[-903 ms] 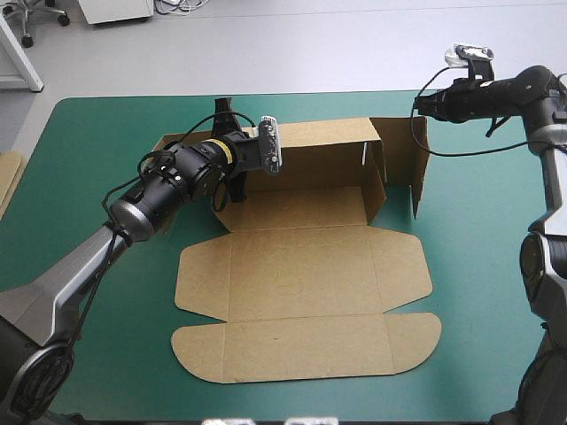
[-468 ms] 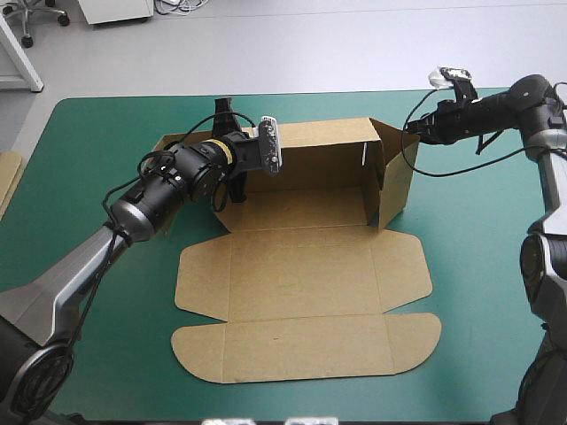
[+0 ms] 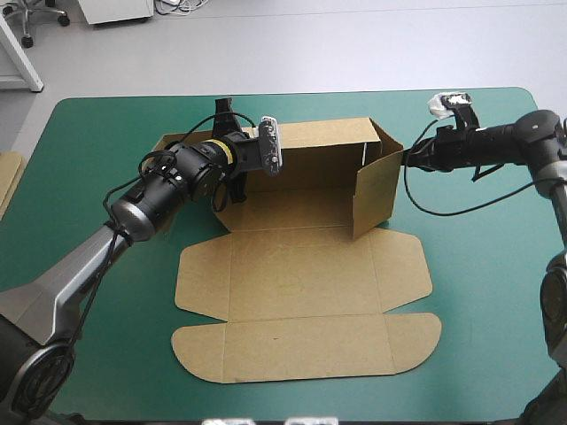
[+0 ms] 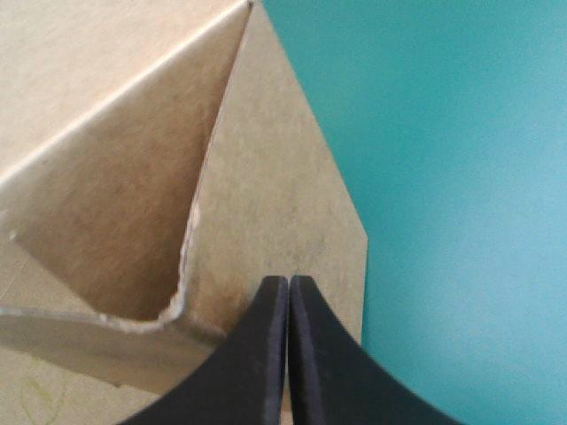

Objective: Fold the box

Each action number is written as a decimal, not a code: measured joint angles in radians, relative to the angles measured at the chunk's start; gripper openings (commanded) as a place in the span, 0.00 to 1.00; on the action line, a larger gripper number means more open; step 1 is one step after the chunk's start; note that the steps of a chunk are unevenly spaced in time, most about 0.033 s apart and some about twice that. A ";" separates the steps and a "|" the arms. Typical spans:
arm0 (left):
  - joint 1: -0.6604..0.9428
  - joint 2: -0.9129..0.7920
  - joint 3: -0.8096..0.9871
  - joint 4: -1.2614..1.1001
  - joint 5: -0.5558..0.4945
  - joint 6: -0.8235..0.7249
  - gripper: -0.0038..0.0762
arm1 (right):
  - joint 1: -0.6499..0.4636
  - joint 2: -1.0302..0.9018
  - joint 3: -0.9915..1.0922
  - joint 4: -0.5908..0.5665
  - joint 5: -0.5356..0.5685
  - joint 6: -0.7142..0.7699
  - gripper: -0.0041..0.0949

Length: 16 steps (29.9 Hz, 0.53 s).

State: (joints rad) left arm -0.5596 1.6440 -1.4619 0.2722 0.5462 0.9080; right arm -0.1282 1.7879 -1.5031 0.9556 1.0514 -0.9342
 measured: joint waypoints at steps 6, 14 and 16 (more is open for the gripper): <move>0.000 0.000 0.000 0.000 0.003 0.000 0.03 | 0.000 -0.064 0.196 0.180 -0.061 -0.251 0.04; 0.000 0.000 0.000 0.000 0.010 0.000 0.04 | 0.000 -0.078 0.304 0.219 -0.089 -0.449 0.21; 0.000 0.000 0.000 0.000 0.010 0.000 0.04 | 0.000 -0.078 0.306 0.216 -0.078 -0.497 0.34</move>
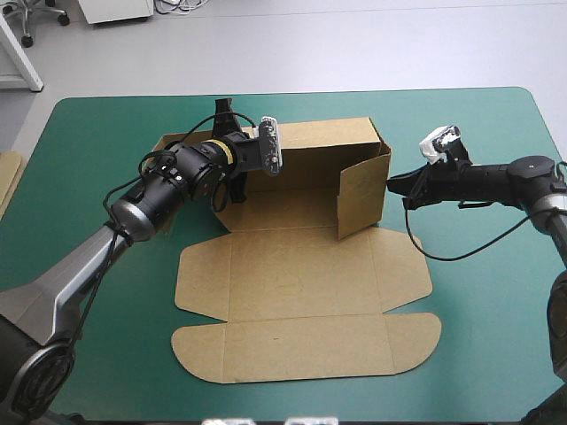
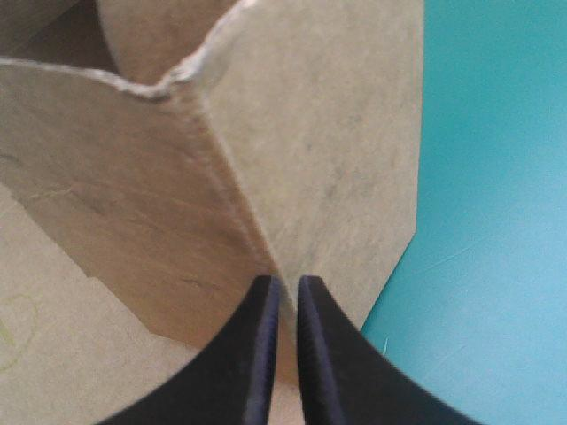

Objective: Fold the box

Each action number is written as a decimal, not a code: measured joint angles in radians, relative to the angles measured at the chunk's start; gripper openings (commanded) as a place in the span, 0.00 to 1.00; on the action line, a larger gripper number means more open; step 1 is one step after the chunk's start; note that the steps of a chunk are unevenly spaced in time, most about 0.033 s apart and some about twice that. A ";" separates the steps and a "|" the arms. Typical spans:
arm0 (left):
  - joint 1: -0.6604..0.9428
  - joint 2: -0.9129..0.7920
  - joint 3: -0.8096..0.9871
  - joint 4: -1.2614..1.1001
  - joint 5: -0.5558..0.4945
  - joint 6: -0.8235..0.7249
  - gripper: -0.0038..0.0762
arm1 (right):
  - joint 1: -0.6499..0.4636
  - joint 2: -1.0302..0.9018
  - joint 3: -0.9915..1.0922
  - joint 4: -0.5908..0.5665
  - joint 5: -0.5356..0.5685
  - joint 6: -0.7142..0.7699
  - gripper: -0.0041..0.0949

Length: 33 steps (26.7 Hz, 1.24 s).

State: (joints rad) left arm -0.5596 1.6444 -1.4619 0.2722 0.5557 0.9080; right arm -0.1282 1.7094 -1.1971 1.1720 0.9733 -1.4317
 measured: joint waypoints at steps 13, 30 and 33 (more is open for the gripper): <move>0.000 0.000 0.000 0.000 0.006 0.000 0.04 | 0.076 -0.004 0.000 0.011 -0.067 -0.141 0.74; -0.001 0.002 0.000 -0.002 0.011 -0.015 0.04 | 0.155 -0.004 0.000 0.039 -0.203 -0.019 0.50; -0.001 0.003 0.000 -0.002 0.010 -0.038 0.04 | 0.198 -0.004 0.000 0.042 -0.278 -0.009 0.50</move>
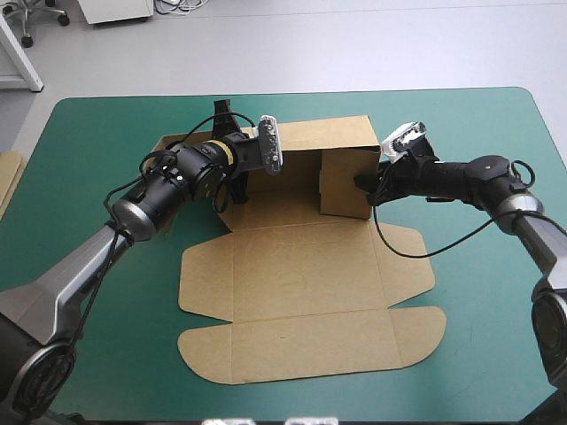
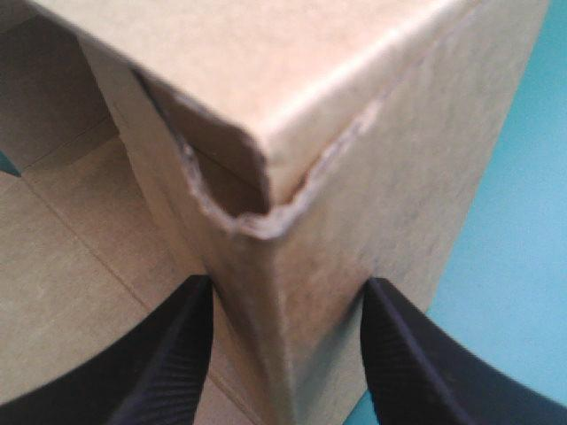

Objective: Fold the box

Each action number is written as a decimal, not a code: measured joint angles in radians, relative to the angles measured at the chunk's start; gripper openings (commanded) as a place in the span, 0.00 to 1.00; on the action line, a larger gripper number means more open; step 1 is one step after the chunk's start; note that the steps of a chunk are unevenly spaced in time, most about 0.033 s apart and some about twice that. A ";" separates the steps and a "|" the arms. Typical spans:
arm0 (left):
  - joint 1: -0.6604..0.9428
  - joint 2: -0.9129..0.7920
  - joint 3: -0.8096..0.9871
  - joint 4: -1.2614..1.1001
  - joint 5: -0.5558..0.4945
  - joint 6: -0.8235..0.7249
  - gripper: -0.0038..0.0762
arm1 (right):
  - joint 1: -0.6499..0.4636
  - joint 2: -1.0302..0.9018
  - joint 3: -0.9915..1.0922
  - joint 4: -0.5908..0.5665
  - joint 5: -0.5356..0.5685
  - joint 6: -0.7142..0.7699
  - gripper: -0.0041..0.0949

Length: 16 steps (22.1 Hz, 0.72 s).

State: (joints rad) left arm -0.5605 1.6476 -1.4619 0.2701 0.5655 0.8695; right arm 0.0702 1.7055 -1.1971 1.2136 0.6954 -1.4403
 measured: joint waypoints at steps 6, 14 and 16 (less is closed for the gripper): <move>0.000 0.000 0.000 0.010 0.005 -0.011 0.04 | 0.054 0.000 0.005 0.000 -0.158 0.070 0.12; 0.000 0.000 0.000 0.013 0.008 -0.014 0.04 | 0.054 0.000 0.005 0.010 -0.195 0.070 0.04; 0.000 0.000 0.000 0.013 0.008 -0.014 0.04 | 0.054 0.000 0.005 0.012 -0.195 0.076 0.03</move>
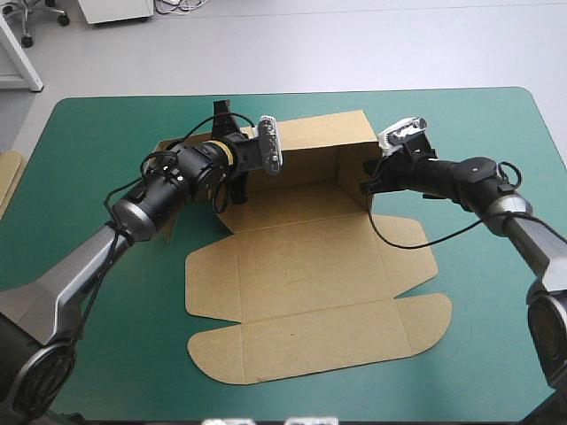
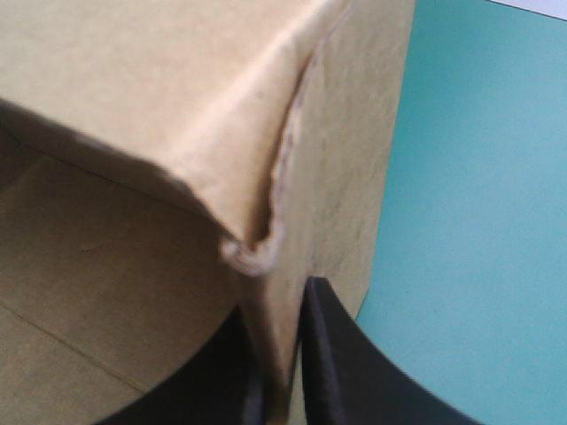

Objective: Fold the box

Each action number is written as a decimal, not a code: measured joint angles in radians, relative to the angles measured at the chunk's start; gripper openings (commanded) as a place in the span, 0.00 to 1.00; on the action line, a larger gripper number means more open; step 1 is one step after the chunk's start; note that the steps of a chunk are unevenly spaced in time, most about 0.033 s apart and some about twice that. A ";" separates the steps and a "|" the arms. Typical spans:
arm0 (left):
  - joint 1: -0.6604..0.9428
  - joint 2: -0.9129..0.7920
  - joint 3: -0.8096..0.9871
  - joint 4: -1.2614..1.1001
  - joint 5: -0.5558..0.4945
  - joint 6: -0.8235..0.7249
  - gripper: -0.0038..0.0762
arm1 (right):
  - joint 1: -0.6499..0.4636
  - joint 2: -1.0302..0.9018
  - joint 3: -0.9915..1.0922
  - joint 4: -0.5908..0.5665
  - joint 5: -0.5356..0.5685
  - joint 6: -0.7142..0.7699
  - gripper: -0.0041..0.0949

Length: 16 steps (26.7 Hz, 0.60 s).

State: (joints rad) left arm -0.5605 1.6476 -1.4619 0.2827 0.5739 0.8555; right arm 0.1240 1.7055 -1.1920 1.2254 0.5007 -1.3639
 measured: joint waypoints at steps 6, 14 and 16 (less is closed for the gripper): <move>0.000 0.000 0.000 -0.003 0.000 0.026 0.06 | 0.002 0.000 0.000 0.000 -0.006 0.019 0.04; -0.007 0.000 0.001 -0.036 0.036 0.051 0.38 | 0.004 0.000 0.001 0.000 -0.011 0.029 0.04; -0.015 -0.006 0.001 -0.065 0.066 0.051 0.46 | 0.005 0.000 0.001 0.000 -0.015 0.029 0.04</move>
State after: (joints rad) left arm -0.5750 1.6420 -1.4608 0.2175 0.6404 0.9060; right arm 0.1291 1.7055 -1.1914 1.2254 0.4853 -1.3352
